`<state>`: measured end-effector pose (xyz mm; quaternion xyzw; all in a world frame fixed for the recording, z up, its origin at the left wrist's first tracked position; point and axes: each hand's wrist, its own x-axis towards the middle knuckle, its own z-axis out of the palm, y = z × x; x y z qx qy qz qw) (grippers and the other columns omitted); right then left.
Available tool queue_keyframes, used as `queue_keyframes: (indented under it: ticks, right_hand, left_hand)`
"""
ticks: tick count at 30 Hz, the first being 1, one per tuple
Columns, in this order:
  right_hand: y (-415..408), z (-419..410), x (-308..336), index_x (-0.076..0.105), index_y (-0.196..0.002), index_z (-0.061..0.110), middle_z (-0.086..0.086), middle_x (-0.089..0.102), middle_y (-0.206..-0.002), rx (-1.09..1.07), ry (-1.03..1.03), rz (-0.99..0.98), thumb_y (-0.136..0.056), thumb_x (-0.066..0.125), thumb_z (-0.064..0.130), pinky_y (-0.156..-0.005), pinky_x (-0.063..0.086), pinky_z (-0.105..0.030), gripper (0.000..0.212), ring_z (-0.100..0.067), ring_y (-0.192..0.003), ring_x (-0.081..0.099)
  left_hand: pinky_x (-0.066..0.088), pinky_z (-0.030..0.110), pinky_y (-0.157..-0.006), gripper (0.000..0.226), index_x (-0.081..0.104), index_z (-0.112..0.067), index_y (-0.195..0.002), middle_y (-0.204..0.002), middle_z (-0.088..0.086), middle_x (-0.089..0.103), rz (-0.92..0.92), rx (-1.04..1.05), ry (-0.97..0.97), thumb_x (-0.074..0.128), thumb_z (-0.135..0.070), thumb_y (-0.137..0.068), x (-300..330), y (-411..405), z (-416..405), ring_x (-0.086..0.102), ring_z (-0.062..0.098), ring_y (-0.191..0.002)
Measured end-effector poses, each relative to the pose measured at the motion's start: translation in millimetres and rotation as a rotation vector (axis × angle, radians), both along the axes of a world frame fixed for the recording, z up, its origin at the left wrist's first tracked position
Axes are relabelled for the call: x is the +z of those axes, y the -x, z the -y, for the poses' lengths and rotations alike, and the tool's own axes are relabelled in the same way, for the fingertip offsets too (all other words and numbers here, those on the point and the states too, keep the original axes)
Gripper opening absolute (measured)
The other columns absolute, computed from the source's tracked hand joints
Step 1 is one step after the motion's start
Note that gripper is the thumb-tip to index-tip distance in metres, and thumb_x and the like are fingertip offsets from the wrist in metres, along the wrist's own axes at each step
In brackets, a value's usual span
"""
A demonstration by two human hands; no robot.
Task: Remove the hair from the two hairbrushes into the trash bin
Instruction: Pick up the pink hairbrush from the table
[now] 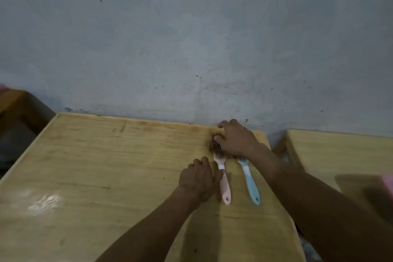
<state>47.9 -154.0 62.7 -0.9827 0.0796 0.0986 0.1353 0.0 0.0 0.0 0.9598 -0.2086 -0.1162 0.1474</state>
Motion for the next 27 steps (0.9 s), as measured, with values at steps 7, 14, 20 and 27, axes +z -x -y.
queue_keyframes:
  ticks: [7, 14, 20, 27]
  right_hand:
    - [-37, 7, -42, 0.044, -0.148, 0.018, -0.012, 0.057, -0.140, -0.035, 0.164, -0.071, -0.098, 0.047, 0.062, -0.091, 0.047, -0.041, 0.067, -0.033, -0.123, 0.057]
    - [-49, 0, -64, 0.059, -0.087, 0.018, -0.002, 0.058, -0.083, -0.072, 0.171, -0.076, -0.088, 0.062, 0.059, -0.064, 0.044, -0.032, 0.041, -0.024, -0.079, 0.060]
    - [-41, -10, -43, 0.053, -0.072, 0.017, -0.001, 0.056, -0.075, -0.161, 0.176, 0.065, -0.083, 0.064, 0.057, -0.055, 0.034, -0.028, 0.043, -0.019, -0.066, 0.053]
    - [-13, -40, 2, 0.047, -0.068, 0.019, 0.000, 0.054, -0.076, -0.190, 0.190, 0.226, -0.082, 0.057, 0.064, -0.068, 0.042, -0.031, 0.048, -0.026, -0.081, 0.060]
  left_hand:
    - [0.041, 0.036, -0.073, 0.070, 0.061, -0.013, -0.108, -0.107, 0.006, 0.066, 0.038, 0.053, 0.070, 0.042, -0.076, -0.085, -40, -13, 24, 0.066, 0.027, -0.096]
    - [0.042, 0.030, -0.067, 0.048, 0.069, -0.018, -0.089, -0.090, 0.003, 0.069, 0.039, 0.041, 0.219, 0.058, -0.063, -0.078, -52, -18, 30, 0.063, 0.022, -0.079]
    - [0.042, 0.030, -0.059, 0.041, 0.058, -0.016, -0.076, -0.078, 0.002, 0.063, -0.102, 0.110, 0.454, 0.059, -0.057, -0.076, -57, -20, 25, 0.063, 0.022, -0.073]
    - [0.046, 0.030, -0.057, 0.035, 0.052, -0.011, -0.093, -0.082, 0.006, 0.062, -0.261, 0.256, 0.887, 0.057, -0.045, -0.087, -43, -1, -24, 0.059, 0.019, -0.062]
